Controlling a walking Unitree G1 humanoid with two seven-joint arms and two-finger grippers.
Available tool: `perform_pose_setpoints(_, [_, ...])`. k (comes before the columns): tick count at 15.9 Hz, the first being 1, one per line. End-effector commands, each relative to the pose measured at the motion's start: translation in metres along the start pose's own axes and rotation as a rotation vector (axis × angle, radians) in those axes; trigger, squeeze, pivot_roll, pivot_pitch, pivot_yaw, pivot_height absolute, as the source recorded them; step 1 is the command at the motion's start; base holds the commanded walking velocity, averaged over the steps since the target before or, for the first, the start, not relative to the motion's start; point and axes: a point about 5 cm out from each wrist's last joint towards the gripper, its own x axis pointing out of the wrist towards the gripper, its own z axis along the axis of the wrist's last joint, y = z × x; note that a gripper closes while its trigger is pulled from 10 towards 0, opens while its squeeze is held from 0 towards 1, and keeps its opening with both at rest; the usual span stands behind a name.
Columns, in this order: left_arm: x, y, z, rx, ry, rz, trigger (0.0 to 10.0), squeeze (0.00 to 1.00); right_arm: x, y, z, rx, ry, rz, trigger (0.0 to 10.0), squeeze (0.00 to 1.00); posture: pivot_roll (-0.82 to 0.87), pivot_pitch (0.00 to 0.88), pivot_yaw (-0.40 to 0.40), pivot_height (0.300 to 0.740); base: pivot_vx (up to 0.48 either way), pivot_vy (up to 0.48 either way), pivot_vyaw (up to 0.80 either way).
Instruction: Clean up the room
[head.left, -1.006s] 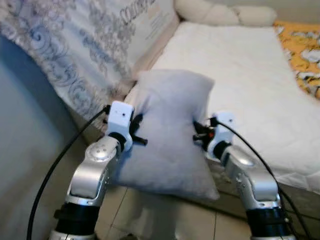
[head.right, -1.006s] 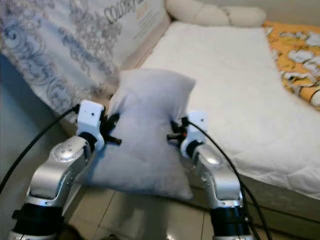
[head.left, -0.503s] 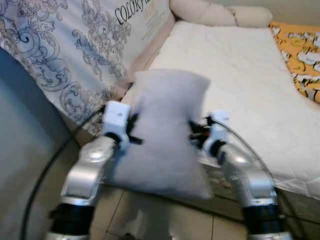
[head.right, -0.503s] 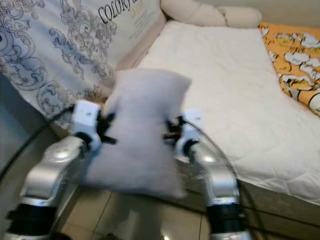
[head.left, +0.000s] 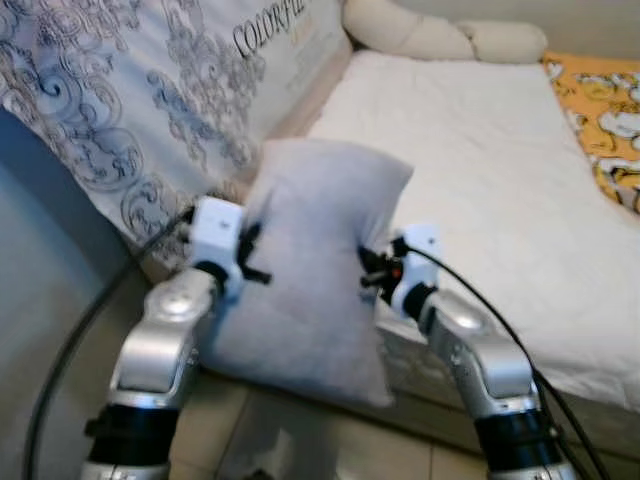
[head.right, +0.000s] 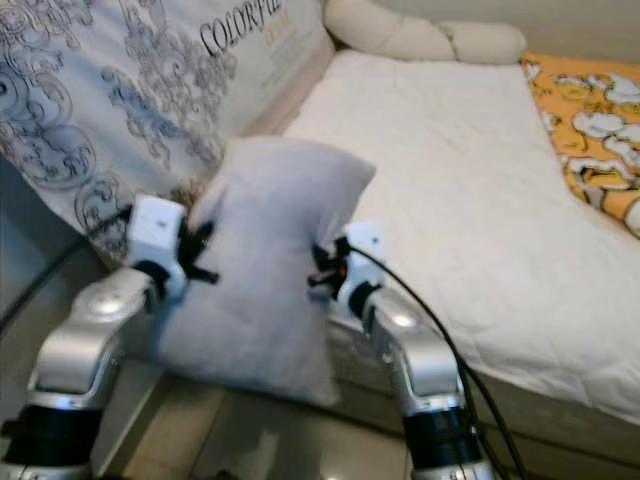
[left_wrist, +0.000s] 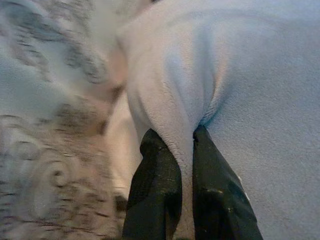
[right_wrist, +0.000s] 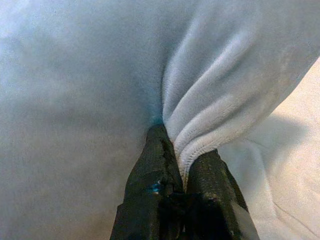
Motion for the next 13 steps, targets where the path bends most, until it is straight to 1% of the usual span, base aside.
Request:
perform_pose_setpoints(1, [0.0003,-0.0075,0.0068,0.008,-0.032,-0.031,10.0,0.0,0.0001,-0.0006,0.0082,-0.019,-0.032,0.011,10.0,0.0,0.03,0.0,0.03,0.74,0.296,0.0,0.49])
perform_pose_setpoints(4, [-0.0001,-0.0067,0.0067,0.014,-0.03,-0.03,10.0,0.0,0.0004,-0.0021,0.0079,-0.009,-0.036,0.002,10.0,0.0,0.03,0.0,0.031,0.74,0.292,0.0,0.0])
perform_pose_setpoints(13, [0.0027,-0.0034,0.0092,0.025,-0.032,-0.028,10.0,0.0,0.0019,-0.0039,0.0085,-0.022,-0.03,0.006,10.0,0.0,0.02,0.0,0.039,0.74,0.295,0.0,0.0])
